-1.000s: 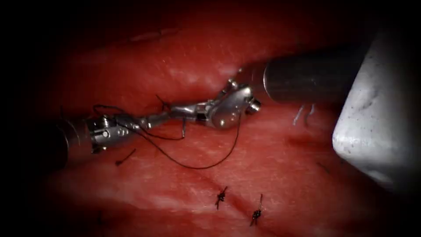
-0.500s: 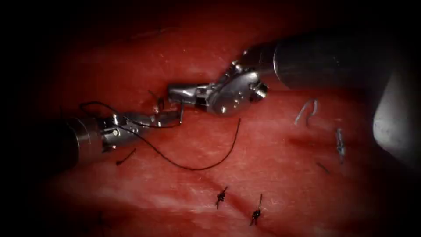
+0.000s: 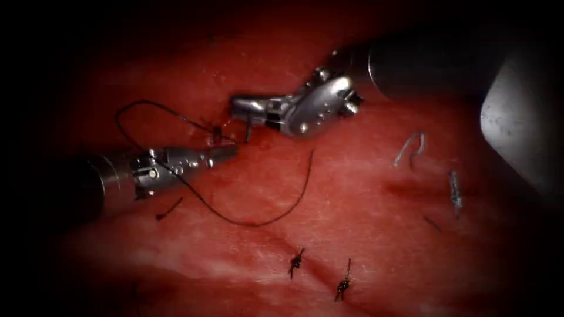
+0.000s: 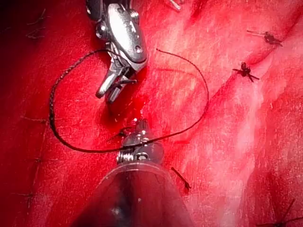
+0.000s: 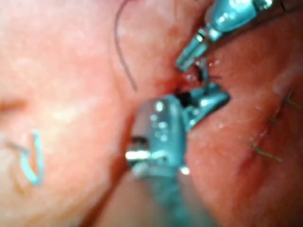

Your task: Wound Closure

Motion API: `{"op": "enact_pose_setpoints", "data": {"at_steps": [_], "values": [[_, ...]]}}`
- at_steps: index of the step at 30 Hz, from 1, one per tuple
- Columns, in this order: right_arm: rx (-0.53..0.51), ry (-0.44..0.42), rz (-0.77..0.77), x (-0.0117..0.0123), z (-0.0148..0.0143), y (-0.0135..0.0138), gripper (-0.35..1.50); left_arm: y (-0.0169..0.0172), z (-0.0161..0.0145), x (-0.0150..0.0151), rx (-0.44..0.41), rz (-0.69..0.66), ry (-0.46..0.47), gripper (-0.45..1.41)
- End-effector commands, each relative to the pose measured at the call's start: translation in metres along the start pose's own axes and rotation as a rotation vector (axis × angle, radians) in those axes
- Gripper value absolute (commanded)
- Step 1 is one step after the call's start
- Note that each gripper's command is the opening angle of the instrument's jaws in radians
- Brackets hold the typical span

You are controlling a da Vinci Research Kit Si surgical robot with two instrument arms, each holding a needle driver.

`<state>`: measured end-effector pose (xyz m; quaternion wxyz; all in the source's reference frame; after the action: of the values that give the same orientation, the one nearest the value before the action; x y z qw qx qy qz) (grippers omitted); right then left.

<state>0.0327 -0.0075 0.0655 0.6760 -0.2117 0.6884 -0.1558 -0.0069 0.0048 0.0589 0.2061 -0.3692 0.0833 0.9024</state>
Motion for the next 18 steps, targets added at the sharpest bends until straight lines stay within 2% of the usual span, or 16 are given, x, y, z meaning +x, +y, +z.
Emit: {"op": "enact_pose_setpoints", "data": {"at_steps": [1, 12, 18], "values": [[0.001, -0.005, 0.015, -0.0006, 0.0006, -0.0006, -0.35, 0.0003, 0.0008, -0.0001, 0.000, 0.000, 0.001, -0.30], [-0.001, -0.015, 0.087, -0.0004, 0.0012, 0.0001, -0.35, -0.0009, 0.0007, 0.0002, 0.022, -0.012, 0.021, -0.30], [-0.007, -0.012, 0.043, 0.0005, 0.0013, 0.0008, -0.35, -0.0011, 0.0012, 0.0000, 0.024, -0.012, 0.020, -0.30]]}}
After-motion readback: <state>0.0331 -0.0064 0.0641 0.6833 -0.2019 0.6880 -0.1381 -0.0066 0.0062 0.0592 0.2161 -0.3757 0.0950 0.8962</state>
